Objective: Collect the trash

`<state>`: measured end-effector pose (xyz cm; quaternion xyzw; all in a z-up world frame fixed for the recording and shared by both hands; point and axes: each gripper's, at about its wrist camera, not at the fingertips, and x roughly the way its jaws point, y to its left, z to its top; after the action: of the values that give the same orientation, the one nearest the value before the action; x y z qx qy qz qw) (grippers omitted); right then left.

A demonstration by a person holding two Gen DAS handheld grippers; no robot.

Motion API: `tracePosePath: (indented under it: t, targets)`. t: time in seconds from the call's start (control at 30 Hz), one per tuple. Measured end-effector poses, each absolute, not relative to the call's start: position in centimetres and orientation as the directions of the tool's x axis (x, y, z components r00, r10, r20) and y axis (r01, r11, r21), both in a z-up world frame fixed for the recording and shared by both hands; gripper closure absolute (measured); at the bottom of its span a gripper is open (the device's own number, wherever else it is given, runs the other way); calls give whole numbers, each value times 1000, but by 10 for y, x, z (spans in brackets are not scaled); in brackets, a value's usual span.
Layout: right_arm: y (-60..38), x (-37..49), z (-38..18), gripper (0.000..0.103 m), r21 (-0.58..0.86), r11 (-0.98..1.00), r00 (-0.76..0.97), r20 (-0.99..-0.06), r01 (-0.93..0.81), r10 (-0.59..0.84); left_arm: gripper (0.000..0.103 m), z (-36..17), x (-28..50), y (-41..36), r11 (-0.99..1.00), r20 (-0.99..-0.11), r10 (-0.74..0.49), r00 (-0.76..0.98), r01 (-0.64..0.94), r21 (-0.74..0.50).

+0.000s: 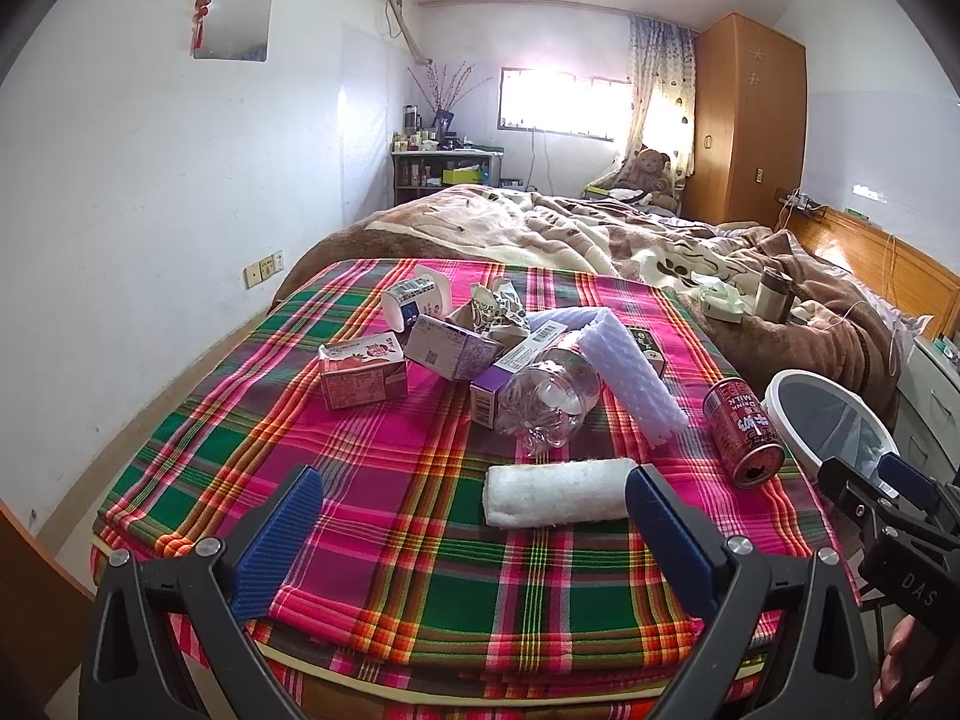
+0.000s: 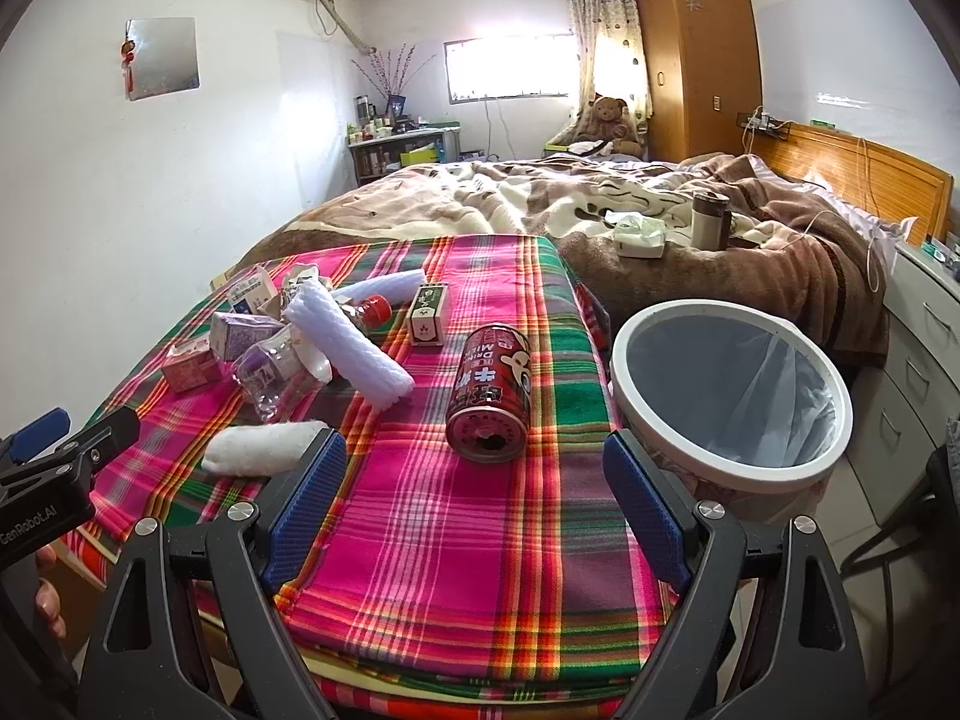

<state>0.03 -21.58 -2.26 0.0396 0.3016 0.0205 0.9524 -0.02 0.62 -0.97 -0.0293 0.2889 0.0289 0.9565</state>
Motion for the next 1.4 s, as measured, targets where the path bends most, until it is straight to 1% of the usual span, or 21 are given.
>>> tracePosePath:
  t: [1.4]
  targets:
    - [-220, 0, -22, 14, 83, 997, 818, -573, -4, 51, 1, -13, 3, 9, 997, -558, 42, 828, -73, -33]
